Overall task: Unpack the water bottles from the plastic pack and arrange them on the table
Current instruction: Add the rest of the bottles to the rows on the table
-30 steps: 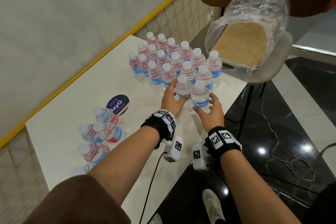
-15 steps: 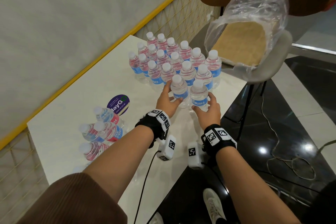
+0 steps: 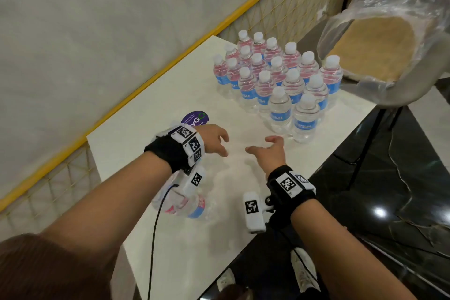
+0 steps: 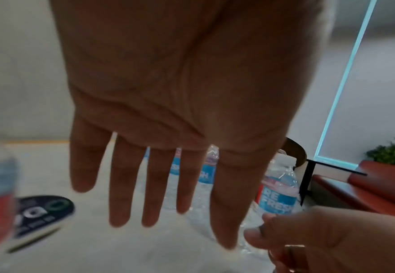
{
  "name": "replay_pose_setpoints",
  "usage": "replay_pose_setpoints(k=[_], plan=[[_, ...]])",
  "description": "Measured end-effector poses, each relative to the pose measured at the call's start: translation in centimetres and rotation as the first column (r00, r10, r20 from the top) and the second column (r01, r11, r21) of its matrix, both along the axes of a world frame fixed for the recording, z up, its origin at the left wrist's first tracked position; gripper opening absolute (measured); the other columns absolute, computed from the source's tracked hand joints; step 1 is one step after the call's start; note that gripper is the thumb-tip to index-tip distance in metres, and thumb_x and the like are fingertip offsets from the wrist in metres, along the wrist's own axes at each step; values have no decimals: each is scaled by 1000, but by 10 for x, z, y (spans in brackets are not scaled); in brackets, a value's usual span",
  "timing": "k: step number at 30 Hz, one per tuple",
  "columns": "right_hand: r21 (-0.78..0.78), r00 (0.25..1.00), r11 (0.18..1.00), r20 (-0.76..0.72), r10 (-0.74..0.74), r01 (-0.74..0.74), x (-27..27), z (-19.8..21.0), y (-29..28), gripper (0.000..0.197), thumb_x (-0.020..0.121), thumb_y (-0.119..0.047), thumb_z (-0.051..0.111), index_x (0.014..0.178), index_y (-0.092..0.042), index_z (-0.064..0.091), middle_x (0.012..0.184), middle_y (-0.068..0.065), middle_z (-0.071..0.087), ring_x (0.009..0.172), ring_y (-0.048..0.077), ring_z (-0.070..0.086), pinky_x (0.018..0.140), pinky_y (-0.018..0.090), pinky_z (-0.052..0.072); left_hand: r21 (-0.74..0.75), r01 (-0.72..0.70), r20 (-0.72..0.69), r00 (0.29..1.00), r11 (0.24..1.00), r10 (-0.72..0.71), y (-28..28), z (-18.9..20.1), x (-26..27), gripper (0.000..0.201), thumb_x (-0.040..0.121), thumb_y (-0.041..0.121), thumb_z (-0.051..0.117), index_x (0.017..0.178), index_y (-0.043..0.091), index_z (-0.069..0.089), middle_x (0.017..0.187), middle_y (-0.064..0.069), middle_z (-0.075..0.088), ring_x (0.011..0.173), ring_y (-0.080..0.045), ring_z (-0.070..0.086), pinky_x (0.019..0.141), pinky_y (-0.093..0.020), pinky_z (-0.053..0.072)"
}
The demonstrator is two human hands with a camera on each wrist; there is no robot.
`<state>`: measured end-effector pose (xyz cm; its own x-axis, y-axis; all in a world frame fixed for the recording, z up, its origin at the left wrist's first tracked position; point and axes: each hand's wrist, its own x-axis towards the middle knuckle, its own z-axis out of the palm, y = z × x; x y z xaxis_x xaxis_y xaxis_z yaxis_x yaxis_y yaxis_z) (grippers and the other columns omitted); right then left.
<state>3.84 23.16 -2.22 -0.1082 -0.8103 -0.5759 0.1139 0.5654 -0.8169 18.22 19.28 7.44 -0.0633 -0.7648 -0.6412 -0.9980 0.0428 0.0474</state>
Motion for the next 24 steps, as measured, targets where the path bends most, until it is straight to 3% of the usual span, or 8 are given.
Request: replay_pose_setpoints(k=[2,7,11,13,15,17,19,24], plan=[[88,972,975,135,193,-206,21,4,13,43,78,-19,74,108,-18,43,99,8,53,71,15,50,60,25,43,-21,-1,61,998,1000,2,11,6,19,55,84,31,68,133,17,49,135,-5,53,122,-22,51,99,-29,40],[288,800,763,385,461,-578,58,-2,42,49,83,-39,68,116,-13,42,84,12,59,71,25,63,86,41,49,-247,-56,55,996,967,71,29,13,59,55,80,27,68,132,23,50,139,-4,48,124,-24,50,102,-32,42],[357,700,606,450,555,-711,55,0,69,50,92,-55,46,104,-7,44,56,12,67,71,28,68,54,32,42,-227,-122,20,991,966,130,38,13,70,53,80,25,68,131,22,52,136,-5,51,123,-28,51,100,-32,43],[324,605,565,673,426,-758,56,-4,84,51,94,-55,39,93,-4,48,66,19,69,70,34,68,67,42,50,-226,-122,32,991,967,132,41,11,70,48,84,24,64,131,19,53,138,-6,51,124,-26,51,99,-29,40],[278,505,555,806,309,-784,63,-8,92,54,93,-58,37,103,-7,52,91,27,67,86,40,65,82,48,52,-256,-131,28,989,958,142,43,9,69,44,88,20,59,131,16,52,137,-9,52,123,-27,51,99,-30,39],[283,475,580,854,210,-764,71,-9,93,60,94,-56,35,108,-1,51,122,29,56,107,44,59,87,48,51,-273,-162,19,985,948,173,44,8,70,48,89,17,57,136,18,47,139,-10,50,125,-29,49,101,-29,38],[349,513,626,853,96,-698,77,-7,93,56,97,-48,39,104,7,51,143,24,40,131,43,40,106,47,38,-291,-177,30,981,940,194,44,8,71,49,90,20,56,137,22,45,140,-8,50,125,-29,50,100,-29,38],[366,533,710,846,15,-602,90,-10,87,37,94,-22,55,125,-3,48,130,21,52,114,40,50,98,50,43,-290,-173,81,976,941,204,42,11,72,33,92,22,51,124,17,57,129,-9,58,115,-29,55,90,-28,41]])
